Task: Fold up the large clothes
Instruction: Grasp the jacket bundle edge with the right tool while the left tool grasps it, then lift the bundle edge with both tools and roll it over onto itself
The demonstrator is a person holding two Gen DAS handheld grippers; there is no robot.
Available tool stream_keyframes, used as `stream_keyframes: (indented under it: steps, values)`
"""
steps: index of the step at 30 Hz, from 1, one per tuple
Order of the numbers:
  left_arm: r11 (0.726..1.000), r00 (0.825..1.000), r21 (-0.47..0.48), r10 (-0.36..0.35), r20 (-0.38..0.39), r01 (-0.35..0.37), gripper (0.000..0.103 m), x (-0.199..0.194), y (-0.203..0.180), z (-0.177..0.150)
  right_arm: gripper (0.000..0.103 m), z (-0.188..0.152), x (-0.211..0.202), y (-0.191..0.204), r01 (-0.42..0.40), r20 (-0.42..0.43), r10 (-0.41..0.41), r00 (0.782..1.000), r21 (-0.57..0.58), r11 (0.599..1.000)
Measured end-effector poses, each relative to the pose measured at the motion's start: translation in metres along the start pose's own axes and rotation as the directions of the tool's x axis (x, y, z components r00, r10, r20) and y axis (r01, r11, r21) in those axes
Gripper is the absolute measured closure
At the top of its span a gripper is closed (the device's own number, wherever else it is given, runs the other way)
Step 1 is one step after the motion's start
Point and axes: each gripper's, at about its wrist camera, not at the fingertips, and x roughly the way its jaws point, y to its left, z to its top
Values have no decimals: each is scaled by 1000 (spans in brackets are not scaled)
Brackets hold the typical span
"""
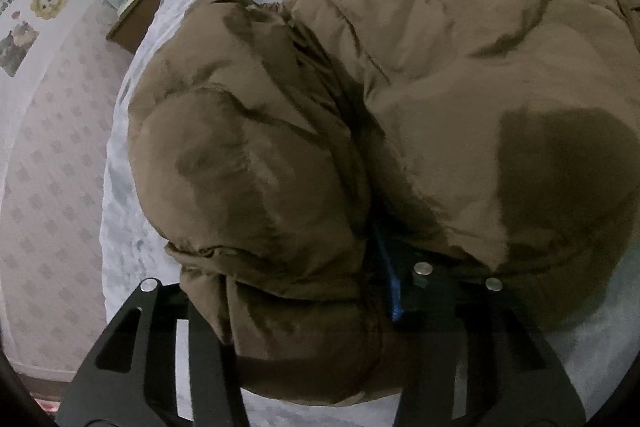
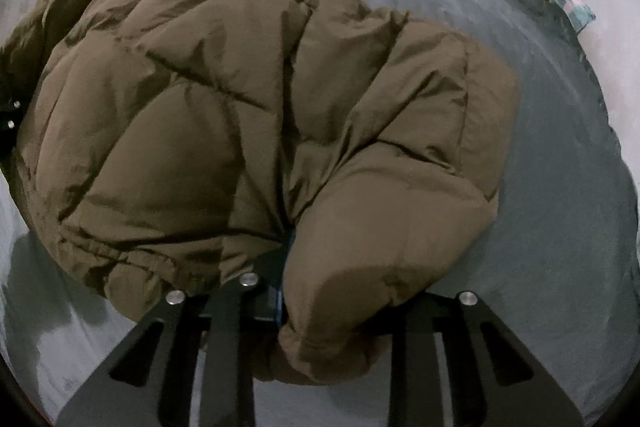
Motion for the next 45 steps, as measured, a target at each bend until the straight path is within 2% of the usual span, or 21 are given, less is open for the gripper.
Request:
stream_keyframes:
  steps: [18,27,45]
  values:
    - [1000,1000,21,5,-2,-5,63,-1,-7,-12,80,-7,-12,5,36,10,-36,999,-29,999]
    - [1000,1000,24,10,1,-11,63,-2,-11,-8,80,-8,-12,8,45,14,-45,999,-36,998]
    - [1000,1000,10,24,7,-24,63,-6,-10,-23,80,-7,-7,10,53,13,-52,999,-31,998]
